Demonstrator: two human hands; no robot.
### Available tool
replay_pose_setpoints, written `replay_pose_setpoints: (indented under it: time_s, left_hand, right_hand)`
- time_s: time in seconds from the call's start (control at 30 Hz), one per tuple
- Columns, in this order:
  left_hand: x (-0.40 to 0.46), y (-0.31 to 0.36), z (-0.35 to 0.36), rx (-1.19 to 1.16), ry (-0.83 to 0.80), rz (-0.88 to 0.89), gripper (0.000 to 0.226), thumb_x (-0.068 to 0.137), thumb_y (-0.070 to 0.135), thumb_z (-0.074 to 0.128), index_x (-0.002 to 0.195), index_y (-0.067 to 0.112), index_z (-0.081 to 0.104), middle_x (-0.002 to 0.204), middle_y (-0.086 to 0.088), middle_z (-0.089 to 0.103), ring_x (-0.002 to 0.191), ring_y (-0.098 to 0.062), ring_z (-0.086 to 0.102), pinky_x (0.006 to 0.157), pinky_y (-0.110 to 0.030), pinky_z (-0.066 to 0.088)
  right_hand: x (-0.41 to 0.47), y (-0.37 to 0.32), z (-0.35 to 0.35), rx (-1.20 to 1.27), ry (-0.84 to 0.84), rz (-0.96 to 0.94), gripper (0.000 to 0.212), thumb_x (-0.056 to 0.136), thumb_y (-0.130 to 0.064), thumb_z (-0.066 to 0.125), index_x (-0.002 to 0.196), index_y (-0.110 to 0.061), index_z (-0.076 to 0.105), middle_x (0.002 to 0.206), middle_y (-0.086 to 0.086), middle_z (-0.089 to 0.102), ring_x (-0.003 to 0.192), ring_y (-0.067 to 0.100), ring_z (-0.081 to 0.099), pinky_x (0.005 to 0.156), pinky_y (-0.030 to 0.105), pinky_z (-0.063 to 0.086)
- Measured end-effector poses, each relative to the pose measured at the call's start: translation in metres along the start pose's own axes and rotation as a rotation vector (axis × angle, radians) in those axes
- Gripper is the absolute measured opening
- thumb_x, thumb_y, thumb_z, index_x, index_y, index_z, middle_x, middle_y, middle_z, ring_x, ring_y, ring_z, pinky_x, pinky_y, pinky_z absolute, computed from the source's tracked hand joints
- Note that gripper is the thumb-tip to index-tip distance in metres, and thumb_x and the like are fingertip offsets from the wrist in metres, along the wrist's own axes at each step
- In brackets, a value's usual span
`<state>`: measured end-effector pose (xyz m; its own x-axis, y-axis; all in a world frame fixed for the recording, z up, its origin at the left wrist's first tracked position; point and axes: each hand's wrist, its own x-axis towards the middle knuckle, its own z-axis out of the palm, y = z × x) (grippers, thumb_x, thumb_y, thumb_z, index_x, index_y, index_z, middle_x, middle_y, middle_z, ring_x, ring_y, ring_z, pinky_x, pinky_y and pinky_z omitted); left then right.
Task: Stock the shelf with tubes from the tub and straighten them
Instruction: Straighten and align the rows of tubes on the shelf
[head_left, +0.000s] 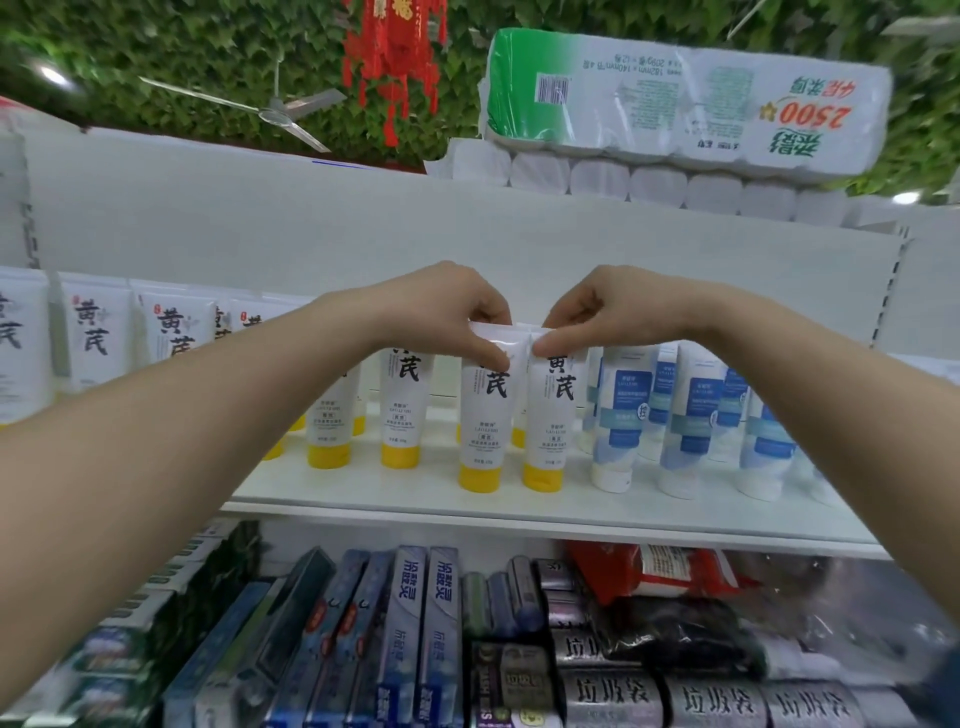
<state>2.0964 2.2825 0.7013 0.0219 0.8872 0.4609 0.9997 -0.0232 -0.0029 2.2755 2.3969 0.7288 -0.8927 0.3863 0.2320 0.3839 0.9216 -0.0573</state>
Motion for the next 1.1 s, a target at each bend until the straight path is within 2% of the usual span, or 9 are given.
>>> replay_pose_setpoints:
  time_s: [0.07, 0.2, 0.37, 0.63, 0.77, 0.83, 0.93, 1.1]
  left_hand:
    - [0.003, -0.001, 0.001, 0.019, 0.001, 0.008, 0.025, 0.073, 0.049, 0.073, 0.087, 0.029, 0.069, 0.081, 0.012, 0.069, 0.087, -0.012, 0.062, 0.095, -0.047, 0.046]
    - [0.010, -0.007, 0.003, 0.059, 0.017, 0.024, 0.025, 0.073, 0.049, 0.075, 0.080, 0.026, 0.068, 0.072, 0.011, 0.068, 0.073, -0.007, 0.059, 0.099, -0.050, 0.043]
    - [0.017, -0.016, 0.008, 0.077, 0.043, 0.011, 0.025, 0.073, 0.048, 0.076, 0.078, 0.026, 0.067, 0.073, 0.011, 0.067, 0.076, -0.006, 0.055, 0.102, -0.050, 0.040]
    - [0.023, -0.026, 0.015, 0.088, 0.062, -0.035, 0.029, 0.073, 0.051, 0.075, 0.081, 0.024, 0.068, 0.076, 0.008, 0.068, 0.084, -0.012, 0.052, 0.104, -0.050, 0.037]
    - [0.023, -0.028, 0.018, 0.080, 0.065, -0.042, 0.027, 0.074, 0.050, 0.074, 0.080, 0.025, 0.067, 0.073, 0.010, 0.066, 0.081, -0.012, 0.051, 0.103, -0.049, 0.037]
    - [0.022, -0.026, 0.017, 0.063, 0.060, -0.037, 0.025, 0.075, 0.048, 0.075, 0.079, 0.025, 0.067, 0.072, 0.012, 0.064, 0.083, -0.013, 0.051, 0.099, -0.045, 0.040]
    - [0.018, -0.022, 0.014, 0.043, 0.051, -0.045, 0.023, 0.077, 0.042, 0.075, 0.085, 0.022, 0.070, 0.076, 0.007, 0.065, 0.095, -0.019, 0.052, 0.075, -0.032, 0.044]
    - [0.016, -0.019, 0.010, 0.023, 0.024, -0.051, 0.022, 0.077, 0.039, 0.075, 0.084, 0.019, 0.070, 0.077, 0.003, 0.068, 0.082, -0.017, 0.060, 0.071, -0.034, 0.047]
  right_hand:
    - [-0.002, 0.002, 0.001, -0.022, -0.021, 0.007, 0.025, 0.077, -0.050, 0.073, 0.093, -0.031, 0.074, 0.088, -0.014, 0.073, 0.087, 0.007, 0.065, 0.085, 0.031, 0.052]
    - [-0.001, 0.006, 0.003, -0.076, -0.014, 0.008, 0.022, 0.075, -0.037, 0.078, 0.094, -0.026, 0.073, 0.091, -0.012, 0.073, 0.087, 0.009, 0.067, 0.086, 0.035, 0.054]
    - [0.008, 0.010, 0.006, -0.101, 0.008, 0.018, 0.026, 0.075, -0.037, 0.079, 0.097, -0.024, 0.073, 0.094, -0.006, 0.074, 0.090, 0.015, 0.067, 0.086, 0.039, 0.055]
    - [0.025, 0.012, 0.012, -0.124, 0.026, 0.015, 0.026, 0.076, -0.035, 0.078, 0.099, -0.023, 0.073, 0.095, -0.006, 0.073, 0.090, 0.016, 0.065, 0.086, 0.037, 0.053]
    - [0.031, 0.014, 0.014, -0.146, 0.029, 0.022, 0.027, 0.076, -0.034, 0.078, 0.100, -0.023, 0.073, 0.096, -0.004, 0.073, 0.090, 0.017, 0.064, 0.086, 0.038, 0.053]
    - [0.032, 0.014, 0.014, -0.145, 0.014, 0.029, 0.028, 0.077, -0.033, 0.078, 0.101, -0.022, 0.073, 0.097, -0.004, 0.073, 0.091, 0.017, 0.064, 0.087, 0.039, 0.053]
    - [0.033, 0.014, 0.012, -0.141, -0.012, 0.041, 0.028, 0.078, -0.034, 0.077, 0.103, -0.022, 0.072, 0.099, -0.005, 0.073, 0.092, 0.017, 0.065, 0.088, 0.038, 0.053]
    - [0.031, 0.011, 0.010, -0.150, -0.037, 0.051, 0.025, 0.080, -0.034, 0.075, 0.102, -0.023, 0.072, 0.099, -0.006, 0.072, 0.089, 0.016, 0.064, 0.083, 0.033, 0.052]
